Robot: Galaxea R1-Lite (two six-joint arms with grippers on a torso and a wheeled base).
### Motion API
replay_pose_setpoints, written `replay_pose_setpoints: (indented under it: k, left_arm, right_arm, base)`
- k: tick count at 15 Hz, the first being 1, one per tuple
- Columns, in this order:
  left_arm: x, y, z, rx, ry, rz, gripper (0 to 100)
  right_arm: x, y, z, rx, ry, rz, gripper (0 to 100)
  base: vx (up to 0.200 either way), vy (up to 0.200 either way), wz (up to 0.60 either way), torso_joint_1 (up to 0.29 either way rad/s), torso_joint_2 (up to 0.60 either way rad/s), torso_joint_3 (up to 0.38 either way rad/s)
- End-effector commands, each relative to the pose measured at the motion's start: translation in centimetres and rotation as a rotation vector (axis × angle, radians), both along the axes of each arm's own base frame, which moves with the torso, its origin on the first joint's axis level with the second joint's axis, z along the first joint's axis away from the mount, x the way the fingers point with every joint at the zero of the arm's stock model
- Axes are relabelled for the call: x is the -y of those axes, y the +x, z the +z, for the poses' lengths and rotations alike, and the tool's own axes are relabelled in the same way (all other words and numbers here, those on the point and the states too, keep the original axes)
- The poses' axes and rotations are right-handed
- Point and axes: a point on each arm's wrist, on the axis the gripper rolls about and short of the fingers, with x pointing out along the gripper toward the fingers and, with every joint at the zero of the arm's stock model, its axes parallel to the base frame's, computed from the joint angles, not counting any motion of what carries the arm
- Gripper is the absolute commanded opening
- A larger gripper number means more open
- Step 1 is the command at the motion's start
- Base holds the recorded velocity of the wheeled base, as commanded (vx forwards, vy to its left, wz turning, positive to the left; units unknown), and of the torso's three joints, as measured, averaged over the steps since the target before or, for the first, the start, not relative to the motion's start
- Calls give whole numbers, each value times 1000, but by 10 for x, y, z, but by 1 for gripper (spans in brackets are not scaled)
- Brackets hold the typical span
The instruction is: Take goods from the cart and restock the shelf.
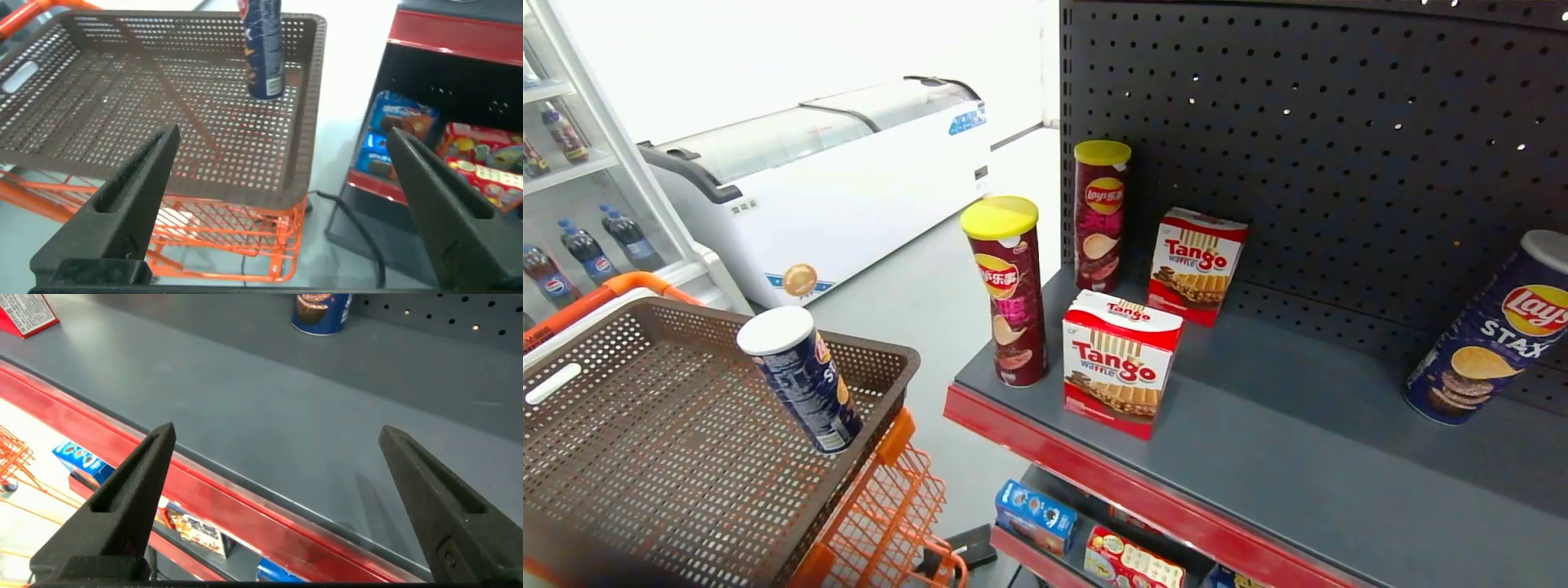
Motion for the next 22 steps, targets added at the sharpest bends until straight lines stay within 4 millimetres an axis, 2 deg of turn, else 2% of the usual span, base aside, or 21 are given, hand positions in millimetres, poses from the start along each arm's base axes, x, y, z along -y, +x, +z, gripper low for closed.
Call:
replay_pose_setpoints:
  k: [1,5,6,9,11,15,22]
  left_arm:
    - [3,35,34,-148,11,-59,100]
    - [-1,74,44,-264,13,84,100]
    - [-3,92,44,-321,9,91,100]
    - [-5,127,38,-365,-1,85,100]
    - [-7,155,33,-348,-1,86,100]
    - [-11,203,12,-312,-3,91,100]
    - [-15,256,-31,-336,-61,110,100]
  right_arm:
    - [0,0,0,0,0,1,100]
    - [0,0,0,0,0,1,100]
    - [0,0,0,0,0,1,100]
    - [0,0,0,0,0,1,100]
    - [0,0,0,0,0,1,100]
    - [0,0,0,0,0,1,100]
    - [0,0,0,0,0,1,100]
  base:
    - [0,0,0,0,0,0]
    - [0,0,0,0,0,0]
    - [0,0,0,0,0,0]
    - [0,0,0,0,0,0]
    - [0,0,0,0,0,0]
    - [0,0,0,0,0,0]
    - [0,0,0,0,0,0]
